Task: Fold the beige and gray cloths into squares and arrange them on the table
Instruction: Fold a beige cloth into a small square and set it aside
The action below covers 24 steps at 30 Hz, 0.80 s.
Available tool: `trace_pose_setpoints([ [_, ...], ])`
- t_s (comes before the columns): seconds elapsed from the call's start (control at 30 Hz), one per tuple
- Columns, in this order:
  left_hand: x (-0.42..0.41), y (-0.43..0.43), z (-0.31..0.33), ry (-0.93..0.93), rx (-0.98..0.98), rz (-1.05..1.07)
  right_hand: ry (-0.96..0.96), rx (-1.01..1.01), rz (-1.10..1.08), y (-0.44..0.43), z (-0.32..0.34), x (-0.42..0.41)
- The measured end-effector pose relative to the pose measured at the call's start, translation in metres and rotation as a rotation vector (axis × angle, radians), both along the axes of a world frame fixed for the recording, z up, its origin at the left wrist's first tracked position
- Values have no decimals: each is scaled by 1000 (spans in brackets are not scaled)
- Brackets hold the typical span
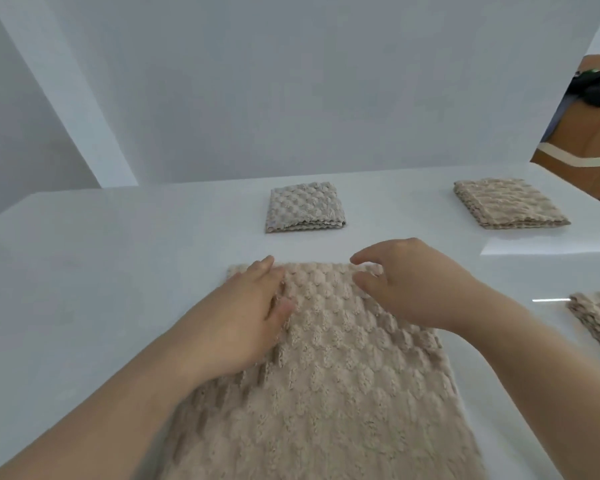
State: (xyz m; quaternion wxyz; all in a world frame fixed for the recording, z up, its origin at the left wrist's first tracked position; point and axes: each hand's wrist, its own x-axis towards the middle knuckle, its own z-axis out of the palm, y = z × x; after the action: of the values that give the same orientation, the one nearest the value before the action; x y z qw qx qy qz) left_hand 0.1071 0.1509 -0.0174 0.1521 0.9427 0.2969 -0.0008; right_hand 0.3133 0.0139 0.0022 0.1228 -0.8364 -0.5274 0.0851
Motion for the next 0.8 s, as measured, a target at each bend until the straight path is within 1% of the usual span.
trace_pose_setpoints([
  [0.17,-22,-5,-9,4,28,77,-25,48,-71,-19,-23,-7],
  [0.3,-30,0,-18,-22,37,237,-57,107,-232,-29,-41,-4],
  [0.4,-33,1,-27,-47,30,318,-85,74,-311,-34,-50,-5],
  [0.47,-35,0,-31,-63,12,322,-96,31,-344,-35,-56,-4],
  [0.57,-36,0,-32,-143,-5,341,-88,0,-362,-35,-59,-4],
  [0.63,-35,-2,-30,-172,9,349,-98,34,-352,-35,-58,-7],
  [0.8,-34,-1,-35,-178,43,317,-87,121,-338,-34,-58,-7],
])
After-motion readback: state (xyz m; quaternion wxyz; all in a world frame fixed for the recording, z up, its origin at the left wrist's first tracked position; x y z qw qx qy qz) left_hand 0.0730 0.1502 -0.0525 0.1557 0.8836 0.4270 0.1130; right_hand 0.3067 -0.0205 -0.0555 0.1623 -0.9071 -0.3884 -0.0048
